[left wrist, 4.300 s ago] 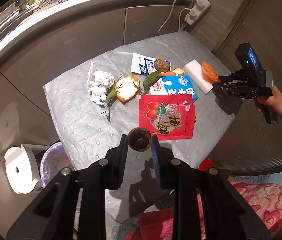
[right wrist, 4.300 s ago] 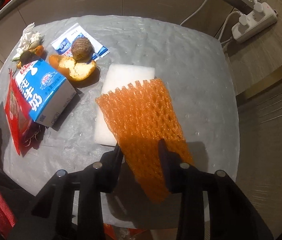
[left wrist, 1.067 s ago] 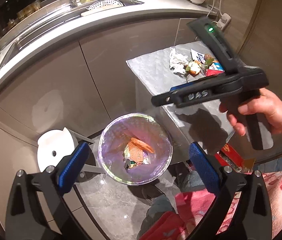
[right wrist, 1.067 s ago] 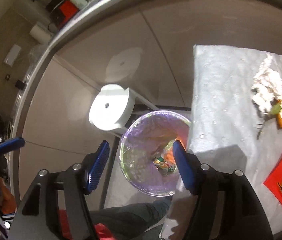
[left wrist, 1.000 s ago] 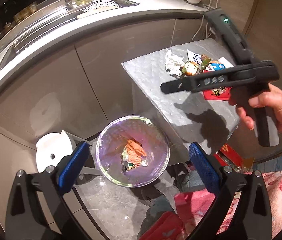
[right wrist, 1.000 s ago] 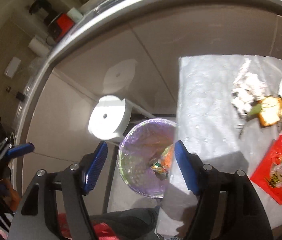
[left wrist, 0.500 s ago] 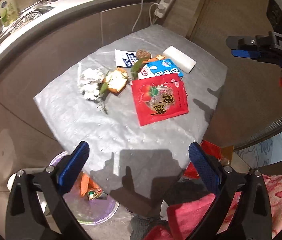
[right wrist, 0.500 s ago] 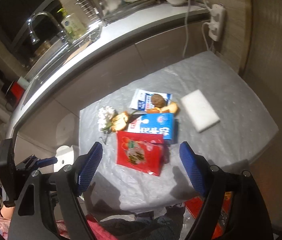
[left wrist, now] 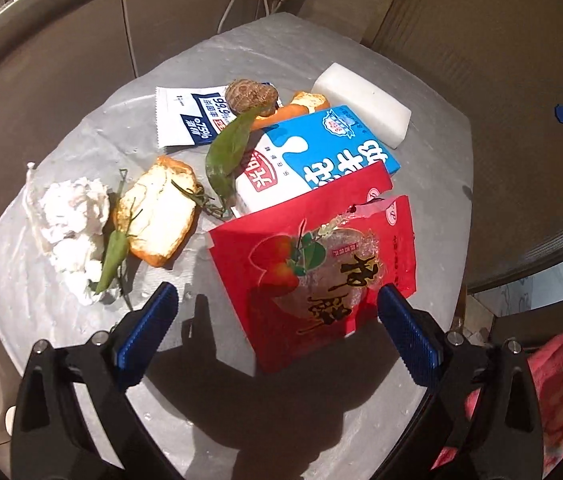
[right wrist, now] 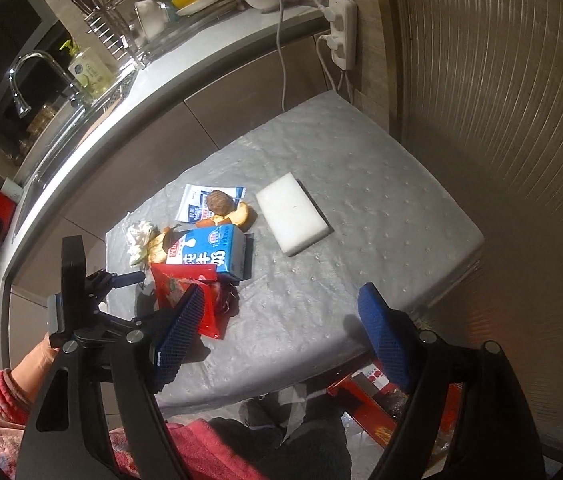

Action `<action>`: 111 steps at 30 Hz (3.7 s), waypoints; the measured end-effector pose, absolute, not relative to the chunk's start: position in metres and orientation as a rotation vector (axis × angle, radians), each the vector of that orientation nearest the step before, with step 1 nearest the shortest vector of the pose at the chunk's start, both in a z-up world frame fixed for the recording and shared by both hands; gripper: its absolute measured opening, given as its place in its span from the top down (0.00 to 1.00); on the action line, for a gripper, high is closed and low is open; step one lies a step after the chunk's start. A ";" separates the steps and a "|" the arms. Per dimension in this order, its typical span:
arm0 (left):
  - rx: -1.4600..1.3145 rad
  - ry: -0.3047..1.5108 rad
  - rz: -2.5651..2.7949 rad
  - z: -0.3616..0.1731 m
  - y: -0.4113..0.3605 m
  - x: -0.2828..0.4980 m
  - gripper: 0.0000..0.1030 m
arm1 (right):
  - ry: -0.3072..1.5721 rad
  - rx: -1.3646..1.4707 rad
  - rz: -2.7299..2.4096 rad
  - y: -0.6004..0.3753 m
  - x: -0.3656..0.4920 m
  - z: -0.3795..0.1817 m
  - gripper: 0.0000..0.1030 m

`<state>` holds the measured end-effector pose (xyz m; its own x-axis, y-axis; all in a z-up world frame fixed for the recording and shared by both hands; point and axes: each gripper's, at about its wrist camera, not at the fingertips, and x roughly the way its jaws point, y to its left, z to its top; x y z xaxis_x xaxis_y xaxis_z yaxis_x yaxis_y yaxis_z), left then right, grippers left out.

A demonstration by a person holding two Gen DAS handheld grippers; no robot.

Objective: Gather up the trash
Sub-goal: 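Grasp the red snack packet with the left tool, then grasp the blue-white milk carton with the right tool while the left tool lifts the red packet, then lower the red packet into the bin and open the left tool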

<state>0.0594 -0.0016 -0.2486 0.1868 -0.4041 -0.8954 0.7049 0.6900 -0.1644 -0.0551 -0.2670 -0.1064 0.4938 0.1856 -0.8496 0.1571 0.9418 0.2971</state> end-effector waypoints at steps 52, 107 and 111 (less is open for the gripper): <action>0.034 1.004 -0.305 -0.100 0.122 -0.026 1.00 | 1.081 -1.095 1.054 -0.045 0.070 -0.223 0.29; -0.015 1.359 -0.213 -0.326 0.287 -0.017 1.00 | 1.106 0.177 0.866 0.042 -0.017 -0.079 0.47; -0.001 1.411 -0.246 -0.350 0.282 -0.011 0.98 | 1.116 0.161 0.841 0.046 -0.024 -0.075 0.47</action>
